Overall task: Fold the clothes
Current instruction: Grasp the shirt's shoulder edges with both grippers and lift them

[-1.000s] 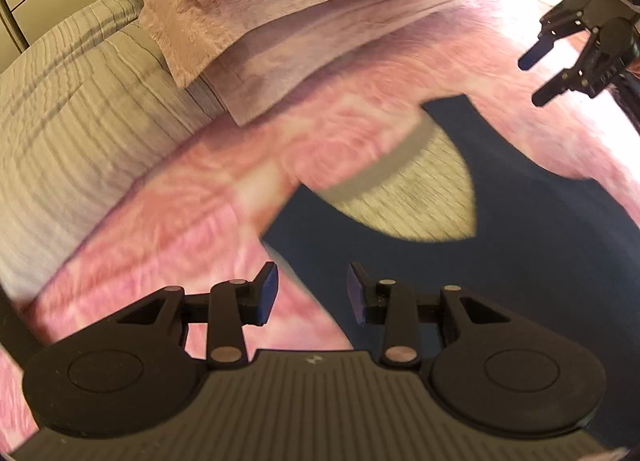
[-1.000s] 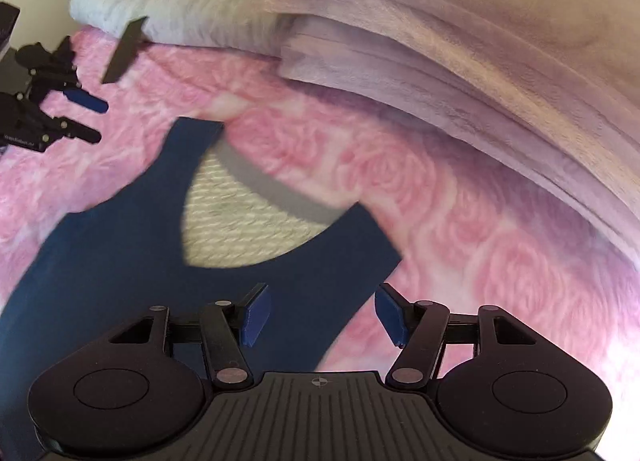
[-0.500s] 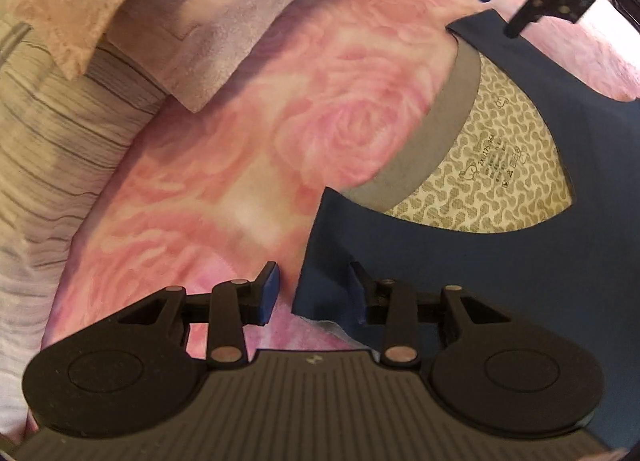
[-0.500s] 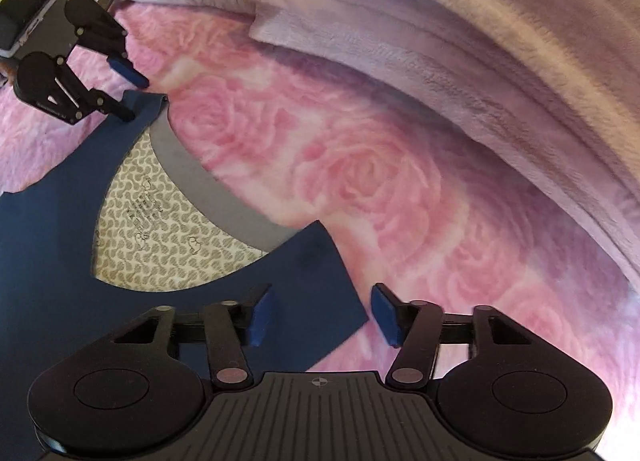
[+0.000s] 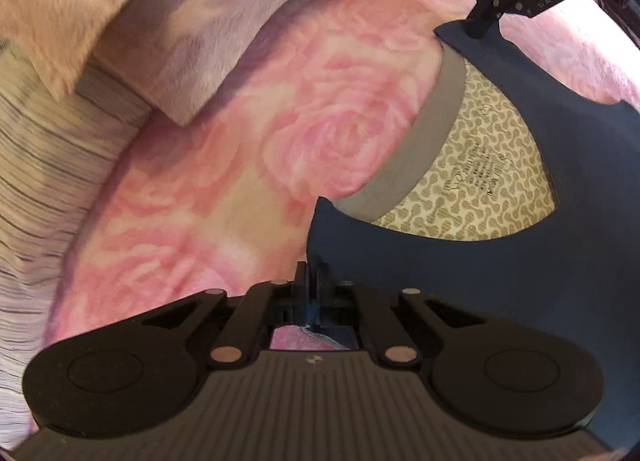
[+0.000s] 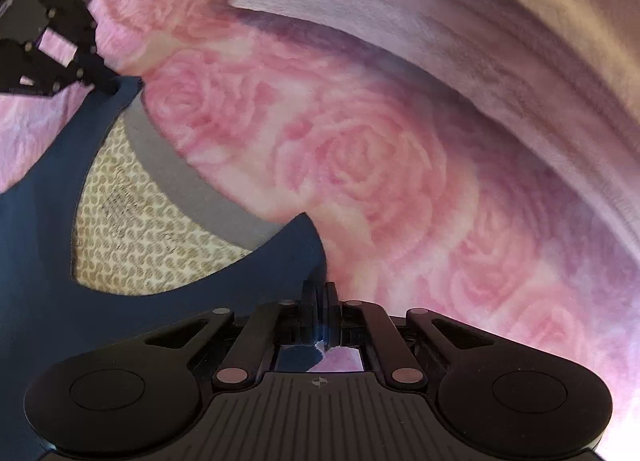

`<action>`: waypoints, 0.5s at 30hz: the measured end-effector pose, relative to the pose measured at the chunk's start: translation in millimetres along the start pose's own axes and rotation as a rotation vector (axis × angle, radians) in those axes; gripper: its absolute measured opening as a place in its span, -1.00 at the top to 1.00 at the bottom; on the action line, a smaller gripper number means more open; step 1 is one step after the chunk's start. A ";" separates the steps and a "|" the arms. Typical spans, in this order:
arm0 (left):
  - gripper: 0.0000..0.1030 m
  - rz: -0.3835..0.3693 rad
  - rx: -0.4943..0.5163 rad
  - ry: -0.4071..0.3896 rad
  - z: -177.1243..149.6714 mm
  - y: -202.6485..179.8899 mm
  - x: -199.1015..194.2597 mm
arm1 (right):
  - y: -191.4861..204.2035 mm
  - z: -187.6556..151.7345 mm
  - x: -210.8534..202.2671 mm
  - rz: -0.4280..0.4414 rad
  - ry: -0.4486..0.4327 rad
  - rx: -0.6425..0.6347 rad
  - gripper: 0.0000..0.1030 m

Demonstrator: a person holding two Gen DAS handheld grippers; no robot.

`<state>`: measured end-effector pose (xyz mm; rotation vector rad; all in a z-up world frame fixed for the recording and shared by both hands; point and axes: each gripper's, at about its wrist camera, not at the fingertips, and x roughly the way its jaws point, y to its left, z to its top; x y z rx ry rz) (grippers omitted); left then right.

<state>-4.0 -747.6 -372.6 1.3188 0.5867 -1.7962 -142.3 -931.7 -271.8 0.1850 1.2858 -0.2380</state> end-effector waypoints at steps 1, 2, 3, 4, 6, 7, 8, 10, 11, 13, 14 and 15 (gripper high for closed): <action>0.99 0.016 0.009 -0.015 -1.9 -4.3 -6.2 | 7.1 -0.8 -7.0 -0.023 -0.014 -0.028 1.00; 0.99 0.031 0.008 -0.037 -5.0 -8.2 -15.5 | 13.6 -2.3 -16.2 -0.043 -0.034 -0.050 1.00; 0.99 0.045 0.003 -0.062 -8.4 -12.6 -26.0 | 19.7 -4.3 -25.7 -0.061 -0.054 -0.070 1.00; 0.99 0.056 -0.009 -0.094 -13.1 -18.0 -39.4 | 25.2 -7.8 -36.4 -0.074 -0.076 -0.082 1.00; 0.99 0.071 -0.021 -0.143 -22.7 -32.1 -64.1 | 40.0 -18.2 -61.8 -0.093 -0.122 -0.102 1.00; 0.99 0.083 -0.005 -0.161 -29.9 -44.2 -79.1 | 49.1 -25.1 -75.5 -0.102 -0.145 -0.114 1.00; 0.99 0.092 0.012 -0.177 -37.0 -56.5 -93.7 | 60.4 -34.5 -90.5 -0.112 -0.165 -0.132 1.00; 0.99 0.094 0.050 -0.193 -51.7 -84.2 -121.0 | 85.0 -54.4 -116.9 -0.119 -0.200 -0.163 1.00; 0.99 0.091 0.072 -0.196 -60.1 -102.8 -133.8 | 98.6 -65.4 -128.0 -0.120 -0.210 -0.183 1.00; 0.99 0.084 0.116 -0.200 -76.3 -141.2 -159.6 | 128.9 -92.7 -149.4 -0.125 -0.222 -0.228 1.00; 0.99 0.078 0.140 -0.198 -81.8 -163.0 -173.0 | 144.5 -107.9 -158.4 -0.123 -0.224 -0.249 1.00; 0.99 0.067 0.158 -0.193 -86.8 -183.2 -184.4 | 160.4 -124.0 -165.8 -0.120 -0.223 -0.264 1.00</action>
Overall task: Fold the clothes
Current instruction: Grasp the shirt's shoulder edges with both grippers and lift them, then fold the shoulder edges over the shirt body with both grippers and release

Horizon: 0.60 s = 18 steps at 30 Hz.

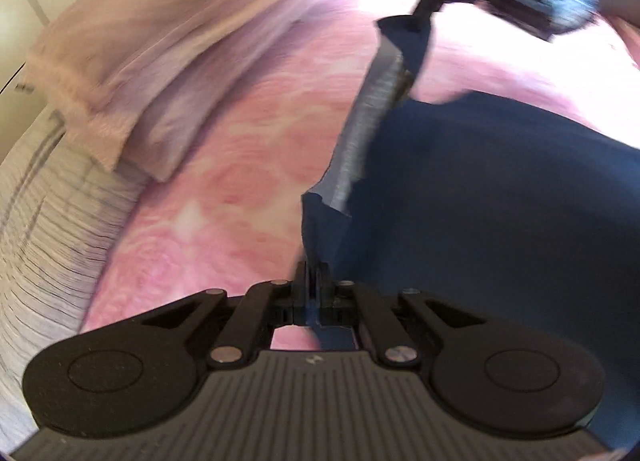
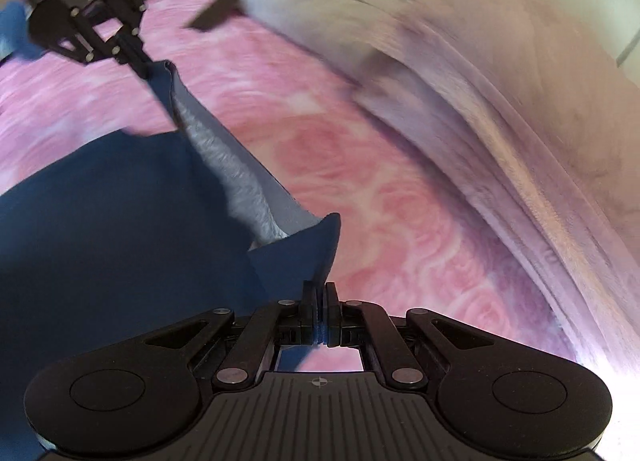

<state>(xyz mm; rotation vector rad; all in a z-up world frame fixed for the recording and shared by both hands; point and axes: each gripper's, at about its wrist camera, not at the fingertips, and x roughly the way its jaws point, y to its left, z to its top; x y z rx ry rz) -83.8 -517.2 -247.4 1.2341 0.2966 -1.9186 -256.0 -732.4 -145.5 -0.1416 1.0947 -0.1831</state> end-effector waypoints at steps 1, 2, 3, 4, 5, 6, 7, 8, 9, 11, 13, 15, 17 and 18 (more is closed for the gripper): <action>0.99 -0.011 0.019 0.007 -0.2 -20.9 -12.0 | 18.1 -9.3 -12.3 0.005 -0.001 -0.015 1.00; 0.99 -0.021 0.040 0.015 -2.7 -43.2 -22.0 | 36.8 -19.3 -24.4 0.009 0.000 -0.029 1.00; 0.99 -0.032 0.060 0.023 -5.7 -65.6 -31.6 | 57.0 -30.5 -34.9 0.012 0.004 -0.036 1.00; 0.99 -0.046 0.078 0.032 -9.8 -88.2 -40.1 | 77.5 -41.6 -43.3 0.017 0.012 -0.040 1.00; 0.99 -0.059 0.094 0.041 -13.6 -110.2 -48.1 | 98.0 -52.6 -51.7 0.022 0.021 -0.044 1.00; 0.99 -0.072 0.102 0.048 -16.4 -129.1 -53.8 | 119.5 -64.1 -59.7 0.028 0.031 -0.049 1.00; 0.99 -0.084 0.099 0.053 -19.8 -144.8 -57.5 | 141.9 -76.0 -65.8 0.033 0.045 -0.055 1.00; 0.99 -0.097 0.091 0.056 -24.9 -161.1 -60.6 | 161.7 -86.6 -69.8 0.033 0.060 -0.061 1.00; 0.99 -0.108 0.087 0.057 -29.9 -176.8 -63.6 | 180.9 -96.3 -73.5 0.031 0.073 -0.065 1.00; 0.99 -0.124 0.099 0.047 -39.9 -204.7 -69.5 | 216.9 -111.3 -79.7 0.019 0.094 -0.072 1.00; 0.99 -0.141 0.111 0.031 -51.0 -228.7 -75.8 | 252.3 -125.9 -85.8 0.005 0.114 -0.077 1.00; 0.99 -0.158 0.129 0.019 -63.2 -249.7 -83.0 | 282.9 -136.8 -91.5 -0.013 0.135 -0.067 1.00; 0.99 -0.172 0.155 0.013 -75.8 -272.2 -91.4 | 308.7 -146.4 -97.1 -0.009 0.158 -0.065 1.00; 0.99 -0.175 0.168 0.014 -82.6 -283.9 -96.6 | 321.4 -151.1 -99.9 -0.005 0.170 -0.066 1.00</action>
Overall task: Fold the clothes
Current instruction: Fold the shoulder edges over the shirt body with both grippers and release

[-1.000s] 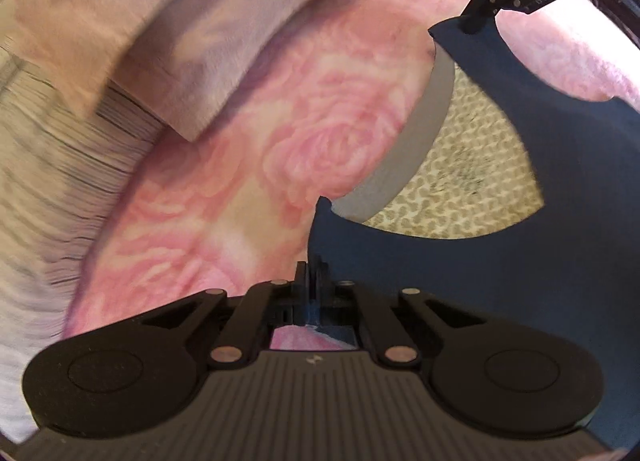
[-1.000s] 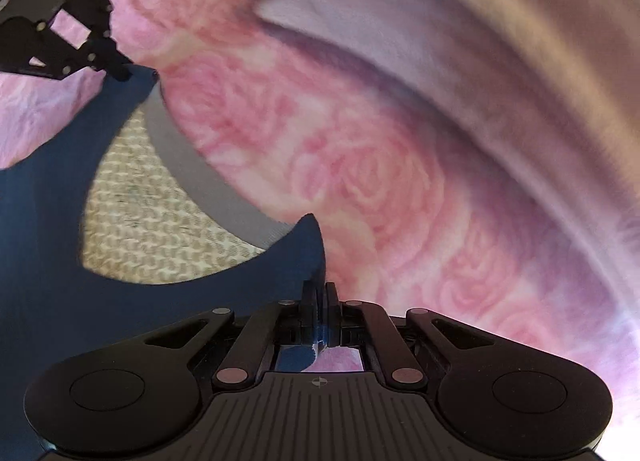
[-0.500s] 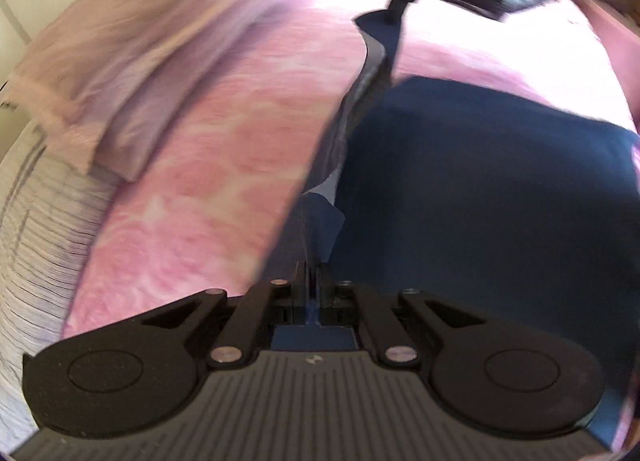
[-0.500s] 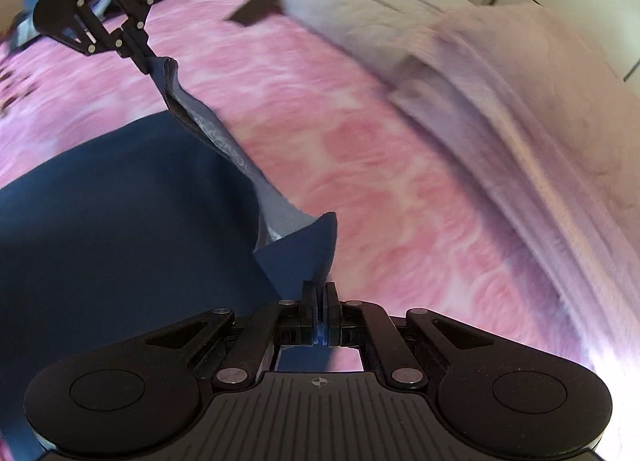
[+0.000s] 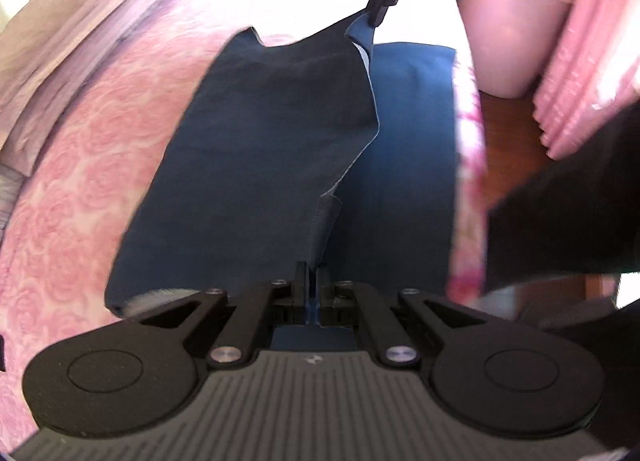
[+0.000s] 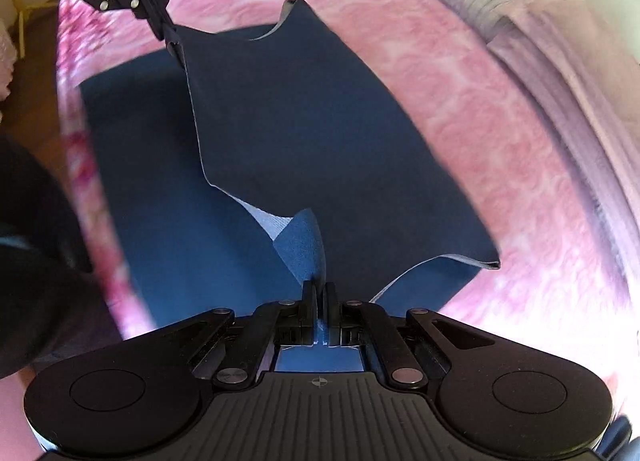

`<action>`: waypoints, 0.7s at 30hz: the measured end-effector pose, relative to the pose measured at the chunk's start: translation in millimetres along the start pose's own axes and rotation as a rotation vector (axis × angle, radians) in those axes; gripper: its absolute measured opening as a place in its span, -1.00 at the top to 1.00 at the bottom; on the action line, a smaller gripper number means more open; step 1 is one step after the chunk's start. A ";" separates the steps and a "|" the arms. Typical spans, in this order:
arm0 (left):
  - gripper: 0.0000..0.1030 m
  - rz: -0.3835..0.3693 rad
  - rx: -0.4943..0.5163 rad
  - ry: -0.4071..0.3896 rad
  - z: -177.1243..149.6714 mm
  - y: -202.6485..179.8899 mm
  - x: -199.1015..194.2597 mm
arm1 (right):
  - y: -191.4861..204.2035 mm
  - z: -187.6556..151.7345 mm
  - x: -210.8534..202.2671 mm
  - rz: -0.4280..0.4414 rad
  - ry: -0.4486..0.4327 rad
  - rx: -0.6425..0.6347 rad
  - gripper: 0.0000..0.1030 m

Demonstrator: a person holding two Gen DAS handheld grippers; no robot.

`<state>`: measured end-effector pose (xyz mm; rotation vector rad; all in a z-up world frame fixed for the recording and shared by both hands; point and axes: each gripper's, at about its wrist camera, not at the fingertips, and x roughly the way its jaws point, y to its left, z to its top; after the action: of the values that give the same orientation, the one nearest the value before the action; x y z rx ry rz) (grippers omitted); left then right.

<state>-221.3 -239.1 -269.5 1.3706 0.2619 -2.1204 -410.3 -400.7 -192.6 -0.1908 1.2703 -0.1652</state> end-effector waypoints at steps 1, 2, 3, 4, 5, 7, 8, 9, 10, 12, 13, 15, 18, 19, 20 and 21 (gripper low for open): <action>0.99 -0.002 0.012 0.003 -4.6 -12.5 -2.0 | 13.0 -4.2 -2.1 0.005 0.011 -0.002 1.00; 1.00 -0.001 0.021 0.009 -8.9 -22.7 -2.0 | 25.2 -8.6 -3.5 0.009 0.022 -0.004 1.00; 1.00 -0.001 0.029 0.015 -12.7 -32.0 -1.9 | 35.0 -13.1 -3.5 0.013 0.032 -0.006 1.00; 1.00 0.000 0.034 0.020 -15.0 -39.1 -1.6 | 42.3 -17.5 -3.1 0.018 0.039 -0.004 1.00; 1.00 0.002 0.039 0.025 -17.4 -46.3 -1.3 | 49.0 -21.7 -2.3 0.024 0.047 -0.001 1.00; 1.00 0.018 0.050 0.039 -21.1 -59.1 2.2 | 59.1 -29.1 0.1 0.031 0.048 0.003 1.00; 1.00 0.031 0.055 0.048 -22.7 -65.1 4.8 | 63.1 -32.6 2.0 0.034 0.045 0.002 1.00; 1.00 0.046 0.063 0.056 -23.9 -70.8 7.7 | 66.2 -35.6 5.0 0.033 0.039 -0.003 1.00; 1.00 0.067 0.076 0.066 -24.5 -75.9 11.3 | 68.0 -38.0 8.3 0.028 0.032 -0.012 1.00; 1.00 0.102 0.101 0.087 -25.8 -84.8 18.7 | 72.5 -44.8 17.0 0.014 0.016 -0.033 1.00; 1.00 0.111 0.116 0.098 -26.5 -88.4 23.8 | 75.3 -49.6 21.0 0.008 0.008 -0.051 1.00; 0.99 0.133 0.153 0.120 -28.1 -99.9 34.1 | 82.2 -57.8 29.9 -0.009 -0.008 -0.095 1.00; 0.99 0.161 0.167 0.145 -33.3 -109.9 46.1 | 93.4 -69.8 39.7 -0.018 -0.029 -0.143 1.00; 0.99 0.171 0.168 0.151 -35.3 -113.2 49.5 | 96.9 -73.3 41.7 -0.027 -0.033 -0.150 1.00; 0.99 0.178 0.164 0.151 -37.0 -116.1 50.7 | 100.4 -76.8 43.4 -0.033 -0.037 -0.151 1.00; 0.99 0.185 0.160 0.149 -37.7 -117.8 51.5 | 103.6 -80.2 44.3 -0.037 -0.040 -0.141 1.00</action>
<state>-275.3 -146.1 -349.4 1.5837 0.0214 -1.9239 -472.6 -314.1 -280.7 -0.3373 1.2396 -0.1024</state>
